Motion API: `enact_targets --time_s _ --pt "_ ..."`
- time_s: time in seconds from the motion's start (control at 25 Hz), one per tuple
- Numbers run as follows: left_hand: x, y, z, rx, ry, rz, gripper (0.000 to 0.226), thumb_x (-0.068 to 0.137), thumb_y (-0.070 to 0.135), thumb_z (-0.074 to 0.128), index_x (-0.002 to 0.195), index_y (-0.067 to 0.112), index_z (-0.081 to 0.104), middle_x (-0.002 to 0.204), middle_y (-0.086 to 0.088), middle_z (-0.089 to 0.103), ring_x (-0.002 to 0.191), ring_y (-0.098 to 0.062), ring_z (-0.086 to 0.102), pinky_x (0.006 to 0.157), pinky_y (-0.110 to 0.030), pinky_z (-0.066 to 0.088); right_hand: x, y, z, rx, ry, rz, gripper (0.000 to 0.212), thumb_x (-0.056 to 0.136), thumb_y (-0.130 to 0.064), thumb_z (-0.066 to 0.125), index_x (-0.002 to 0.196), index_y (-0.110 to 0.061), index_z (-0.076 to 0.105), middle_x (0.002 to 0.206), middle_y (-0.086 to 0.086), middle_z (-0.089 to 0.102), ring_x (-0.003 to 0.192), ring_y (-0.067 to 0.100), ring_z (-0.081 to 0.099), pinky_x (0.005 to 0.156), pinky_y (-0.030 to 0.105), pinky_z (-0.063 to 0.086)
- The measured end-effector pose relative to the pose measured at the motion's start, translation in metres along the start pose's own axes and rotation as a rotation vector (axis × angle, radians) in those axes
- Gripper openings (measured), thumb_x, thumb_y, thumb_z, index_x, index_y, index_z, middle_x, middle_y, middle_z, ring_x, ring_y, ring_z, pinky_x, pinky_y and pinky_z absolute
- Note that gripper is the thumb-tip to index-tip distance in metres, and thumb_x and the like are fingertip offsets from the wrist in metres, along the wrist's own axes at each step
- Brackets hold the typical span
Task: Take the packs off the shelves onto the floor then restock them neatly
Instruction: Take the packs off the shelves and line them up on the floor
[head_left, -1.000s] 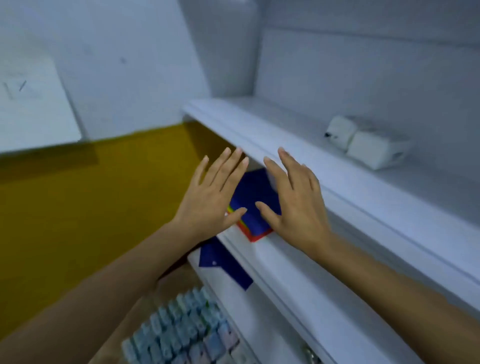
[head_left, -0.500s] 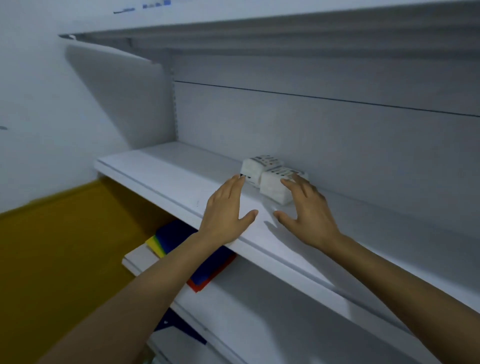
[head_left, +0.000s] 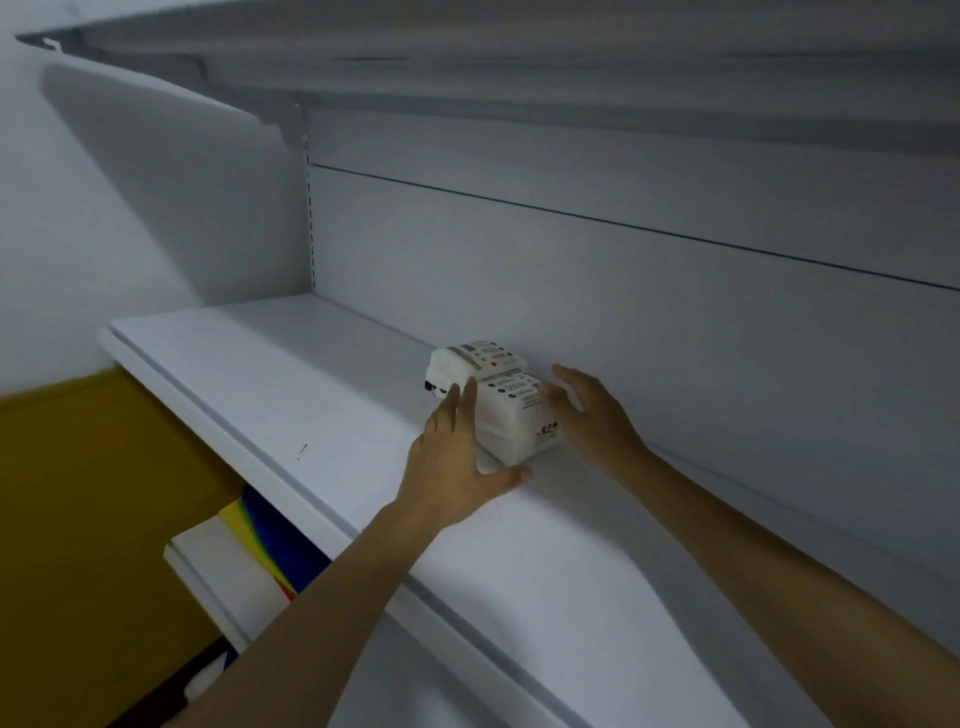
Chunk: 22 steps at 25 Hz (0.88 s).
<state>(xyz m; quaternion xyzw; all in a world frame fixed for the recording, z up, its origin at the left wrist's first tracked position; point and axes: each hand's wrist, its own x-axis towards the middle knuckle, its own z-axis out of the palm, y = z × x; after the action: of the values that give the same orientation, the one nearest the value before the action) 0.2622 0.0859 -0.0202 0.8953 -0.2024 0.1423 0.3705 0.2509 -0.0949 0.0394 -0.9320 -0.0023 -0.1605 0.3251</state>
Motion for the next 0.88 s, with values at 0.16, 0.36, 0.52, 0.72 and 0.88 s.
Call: enact_targets --time_s 0.16,0.36,0.52,0.72,0.88 --pt "0.009 -0.007 -0.001 -0.238 0.005 -0.057 0.101 0.058 0.075 0.071 0.14 0.031 0.033 0.137 0.008 0.051 0.125 -0.014 0.051 0.094 -0.043 0.051 0.016 0.003 -0.003 0.23 0.185 0.044 0.053 0.099 -0.043 0.042 0.068 -0.011 0.071 0.065 0.005 0.069 0.059 0.018 0.064 0.066 0.031 0.05" --pt "0.001 -0.003 -0.007 -0.294 0.14 -0.179 0.037 0.086 0.035 0.066 0.117 0.025 0.047 0.12 0.006 0.057 0.11 -0.013 0.057 0.086 -0.024 0.045 0.056 -0.01 -0.001 0.251 0.115 0.018 0.033 0.095 -0.039 0.051 0.074 -0.017 0.065 0.064 0.002 0.067 0.061 0.019 0.065 0.075 0.043 0.056" --pt "0.0 0.005 -0.012 -0.323 0.045 -0.152 0.091 0.068 0.052 0.08 0.142 0.031 0.031 0.132 0.015 0.048 0.117 -0.006 0.05 0.098 -0.033 0.046 0.079 -0.031 0.006 0.015 -0.187 0.018 0.027 0.09 -0.041 0.058 0.087 -0.016 0.067 0.082 0.006 0.072 0.073 0.021 0.068 0.071 0.035 0.056" --pt "0.0 0.008 -0.014 -0.352 0.078 -0.215 0.091 0.047 0.061 0.082 0.125 0.037 0.042 0.119 0.013 0.057 0.108 -0.007 0.057 0.09 -0.032 0.052 0.104 -0.045 0.013 -0.01 -0.131 -0.107 0.025 0.086 -0.039 0.064 0.095 -0.016 0.067 0.086 0.0 0.071 0.074 0.017 0.067 0.066 0.033 0.053" --pt "0.005 -0.001 -0.019 -0.756 0.384 -0.404 0.081 0.046 0.059 0.086 0.11 0.034 0.043 0.108 0.006 0.058 0.099 -0.016 0.063 0.081 -0.044 0.058 0.121 -0.044 0.031 -0.004 -0.341 -0.181 0.054 0.086 -0.051 0.061 0.129 -0.019 0.058 0.135 0.001 0.055 0.125 0.019 0.05 0.099 0.029 0.039"
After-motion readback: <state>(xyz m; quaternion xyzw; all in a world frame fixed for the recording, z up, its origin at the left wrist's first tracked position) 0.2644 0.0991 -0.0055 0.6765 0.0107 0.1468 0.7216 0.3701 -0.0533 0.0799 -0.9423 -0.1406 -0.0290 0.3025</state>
